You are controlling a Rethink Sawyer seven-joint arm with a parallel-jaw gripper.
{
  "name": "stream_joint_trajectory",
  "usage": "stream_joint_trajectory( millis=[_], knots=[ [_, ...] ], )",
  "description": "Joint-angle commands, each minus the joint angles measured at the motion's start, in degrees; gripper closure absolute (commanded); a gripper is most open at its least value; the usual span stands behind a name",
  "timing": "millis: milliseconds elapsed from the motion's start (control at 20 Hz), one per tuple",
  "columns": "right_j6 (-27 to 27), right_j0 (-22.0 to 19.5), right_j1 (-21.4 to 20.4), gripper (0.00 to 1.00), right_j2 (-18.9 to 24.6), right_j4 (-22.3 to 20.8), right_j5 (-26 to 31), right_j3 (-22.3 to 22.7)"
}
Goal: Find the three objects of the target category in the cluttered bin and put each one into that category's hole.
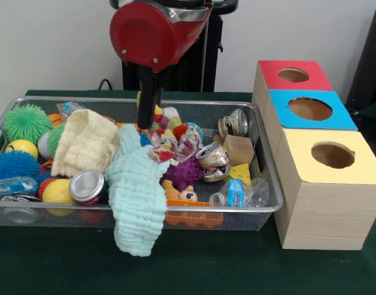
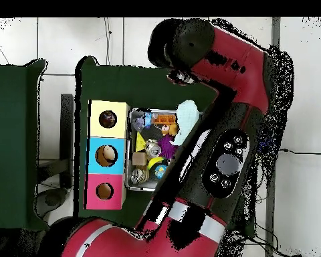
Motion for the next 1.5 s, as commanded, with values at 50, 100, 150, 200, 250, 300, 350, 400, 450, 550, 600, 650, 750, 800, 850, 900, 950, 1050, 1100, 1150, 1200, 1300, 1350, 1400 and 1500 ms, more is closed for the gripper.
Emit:
stream_joint_trajectory(
  millis=[50, 100, 150, 200, 250, 300, 350, 400, 450, 550, 600, 650, 750, 800, 850, 900, 950, 1050, 1100, 1150, 1200, 1300, 1350, 1400, 1500],
  knots=[
    [21.0, -0.3, -0.1, 1.00, -1.0, 2.7, 15.8, -4.5],
    [21.0, -0.5, -0.2, 1.00, -1.3, 2.9, 16.9, -5.0],
    [21.4, -0.5, -0.3, 1.00, -1.6, 3.2, 17.8, -5.6],
    [21.4, -0.4, -0.3, 1.00, -1.9, 3.3, 17.7, -5.5],
    [21.4, -0.2, -0.3, 1.00, -1.8, 3.4, 16.5, -4.6],
    [21.4, -0.1, -0.1, 1.00, -1.9, 3.5, 16.0, -4.4],
    [21.6, 0.0, 0.2, 1.00, -2.0, 3.6, 15.2, -4.1],
    [21.8, 0.2, 0.5, 1.00, -2.1, 3.7, 14.5, -3.8],
    [22.6, 0.5, 1.1, 1.00, -2.4, 4.0, 14.5, -4.3],
    [24.5, 0.8, 2.1, 1.00, -3.4, 4.7, 15.5, -6.0],
    [25.1, 0.8, 2.5, 1.00, -3.9, 5.2, 16.1, -6.8],
    [25.9, 0.7, 3.1, 1.00, -4.4, 5.7, 16.8, -8.0],
    [27.7, 0.5, 4.5, 1.00, -5.3, 6.9, 17.7, -10.1],
    [28.1, 0.5, 5.0, 1.00, -5.6, 7.2, 17.6, -10.5],
    [29.1, 0.7, 6.0, 1.00, -6.1, 7.5, 17.1, -11.1],
    [29.5, 0.8, 6.4, 1.00, -6.3, 7.6, 16.4, -11.0],
    [30.1, 1.0, 7.0, 1.00, -6.7, 7.9, 15.7, -11.3],
    [30.4, 0.8, 7.4, 1.00, -7.0, 8.4, 16.1, -12.0],
    [30.5, 0.8, 7.4, 1.00, -7.2, 8.5, 16.2, -12.1],
    [30.7, 1.0, 7.3, 1.00, -7.1, 8.6, 16.1, -11.9],
    [30.8, 1.0, 7.2, 1.00, -7.1, 8.6, 16.0, -11.8],
    [32.1, 1.1, 7.7, 1.00, -7.1, 9.1, 15.9, -12.5],
    [33.6, 1.0, 8.6, 1.00, -7.7, 9.6, 16.2, -13.7],
    [34.4, 0.9, 9.1, 1.00, -8.1, 9.9, 16.6, -14.7],
    [35.9, 0.7, 10.4, 1.00, -9.1, 10.4, 16.9, -16.1]
  ],
)
